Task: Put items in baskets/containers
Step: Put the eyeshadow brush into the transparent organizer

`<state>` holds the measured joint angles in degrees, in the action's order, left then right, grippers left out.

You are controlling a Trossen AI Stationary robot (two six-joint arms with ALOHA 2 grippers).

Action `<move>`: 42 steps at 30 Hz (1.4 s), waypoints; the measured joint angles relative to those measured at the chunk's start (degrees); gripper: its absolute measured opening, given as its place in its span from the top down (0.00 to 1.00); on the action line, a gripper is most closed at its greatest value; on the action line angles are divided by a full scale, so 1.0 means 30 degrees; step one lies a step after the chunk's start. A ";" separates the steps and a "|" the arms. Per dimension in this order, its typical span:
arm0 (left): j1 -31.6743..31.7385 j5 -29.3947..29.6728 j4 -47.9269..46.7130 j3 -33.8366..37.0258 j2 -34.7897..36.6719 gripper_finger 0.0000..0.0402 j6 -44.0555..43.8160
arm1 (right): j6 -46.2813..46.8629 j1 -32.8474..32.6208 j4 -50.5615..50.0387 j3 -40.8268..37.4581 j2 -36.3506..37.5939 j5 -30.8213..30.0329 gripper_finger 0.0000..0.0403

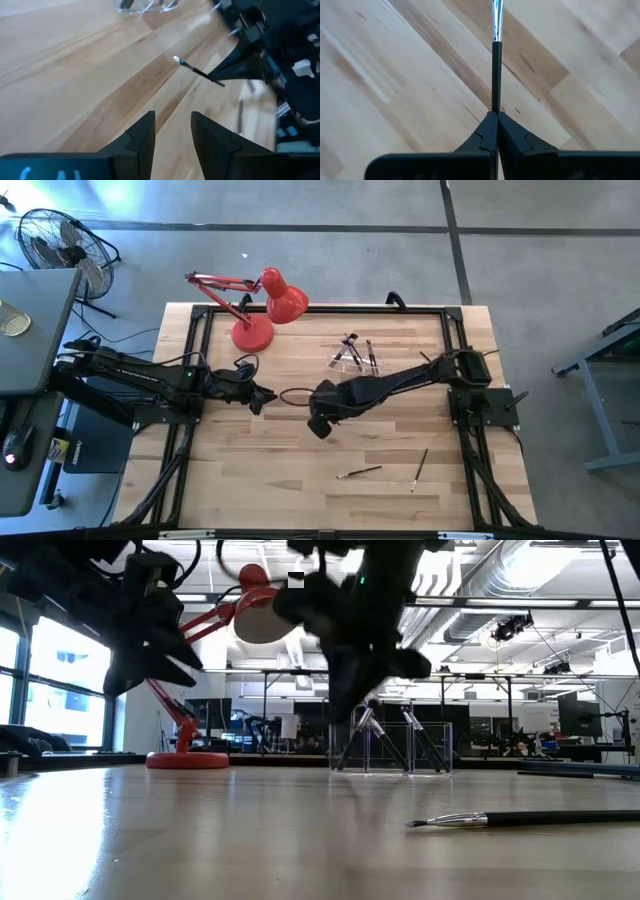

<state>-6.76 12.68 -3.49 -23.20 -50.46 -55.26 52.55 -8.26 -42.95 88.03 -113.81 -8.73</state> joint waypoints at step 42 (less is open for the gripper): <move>0.0000 0.2260 0.4609 0.0007 -0.0015 0.69 -0.1090 | -0.3668 0.2463 2.0036 -1.9398 1.5107 -0.6337 1.00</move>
<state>-6.76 19.46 10.33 -23.18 -50.50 -58.53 41.54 -0.87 17.16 29.84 -68.49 -27.74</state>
